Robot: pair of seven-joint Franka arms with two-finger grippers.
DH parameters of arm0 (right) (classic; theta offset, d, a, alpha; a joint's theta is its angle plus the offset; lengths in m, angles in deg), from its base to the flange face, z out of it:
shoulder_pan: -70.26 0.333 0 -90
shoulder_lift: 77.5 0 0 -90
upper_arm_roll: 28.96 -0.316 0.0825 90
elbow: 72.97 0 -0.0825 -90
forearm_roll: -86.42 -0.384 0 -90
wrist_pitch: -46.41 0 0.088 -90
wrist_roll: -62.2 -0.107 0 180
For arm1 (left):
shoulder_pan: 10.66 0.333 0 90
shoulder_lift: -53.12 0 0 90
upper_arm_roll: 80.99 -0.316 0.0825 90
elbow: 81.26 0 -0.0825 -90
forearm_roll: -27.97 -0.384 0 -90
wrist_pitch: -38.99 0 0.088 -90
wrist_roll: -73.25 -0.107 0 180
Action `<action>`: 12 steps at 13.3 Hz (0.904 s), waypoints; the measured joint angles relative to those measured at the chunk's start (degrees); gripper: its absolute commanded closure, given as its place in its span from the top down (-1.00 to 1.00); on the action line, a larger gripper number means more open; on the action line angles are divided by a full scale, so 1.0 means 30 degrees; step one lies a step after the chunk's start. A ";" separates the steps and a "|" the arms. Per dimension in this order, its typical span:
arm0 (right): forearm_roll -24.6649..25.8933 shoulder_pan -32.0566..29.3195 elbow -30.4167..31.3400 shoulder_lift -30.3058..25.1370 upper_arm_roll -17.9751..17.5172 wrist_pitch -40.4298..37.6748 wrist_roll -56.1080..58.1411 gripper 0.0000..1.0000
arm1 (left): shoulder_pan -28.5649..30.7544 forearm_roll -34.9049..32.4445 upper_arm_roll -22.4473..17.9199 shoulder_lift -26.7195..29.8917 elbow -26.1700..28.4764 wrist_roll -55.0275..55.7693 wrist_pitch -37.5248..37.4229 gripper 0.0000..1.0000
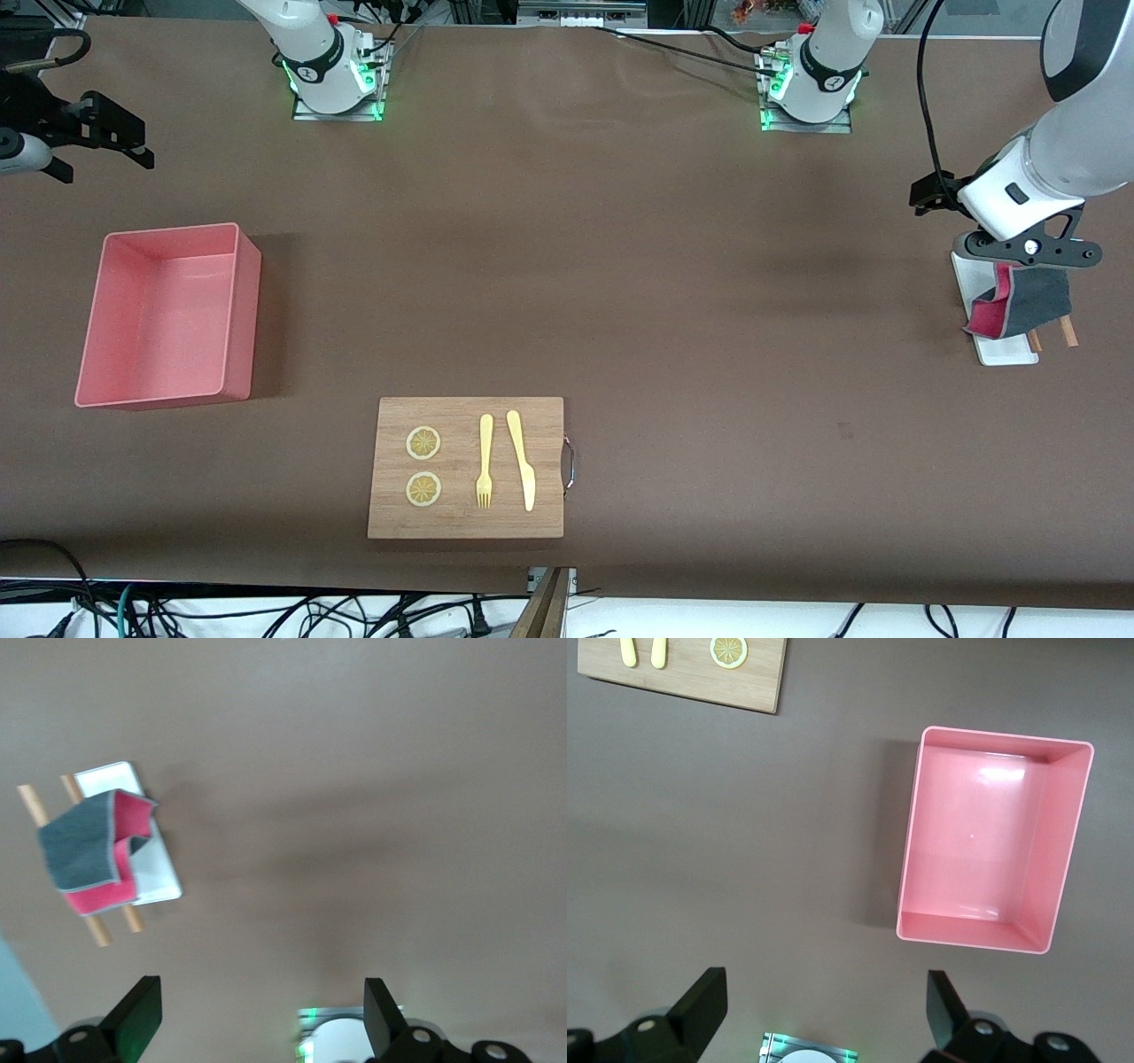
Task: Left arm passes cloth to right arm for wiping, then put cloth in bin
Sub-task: 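Lower the left gripper onto the grey-pink cloth on the white holder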
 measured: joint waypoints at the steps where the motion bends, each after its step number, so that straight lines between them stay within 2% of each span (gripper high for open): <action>1: 0.0000 0.0000 0.0000 0.0000 -0.0019 0.0010 0.0001 0.99 | 0.0003 -0.0783 -0.0003 -0.0143 0.0234 -0.0502 -0.0003 1.00; 4: 0.0000 0.0002 0.0001 0.0011 -0.0041 0.0020 0.0004 0.99 | 0.0154 -0.3278 -0.0031 -0.0705 0.1709 -0.0985 0.1381 1.00; 10: -0.0004 0.0007 0.0002 0.0032 -0.0110 0.0021 0.0011 0.99 | 0.2216 -0.6752 -0.0120 -0.1604 0.5634 -0.1212 0.7108 0.98; 12: -0.0008 0.0007 0.0005 0.0035 -0.0115 0.0004 0.0011 0.99 | 0.2955 -0.7725 -0.0122 -0.2332 0.6540 -0.1208 0.9236 0.91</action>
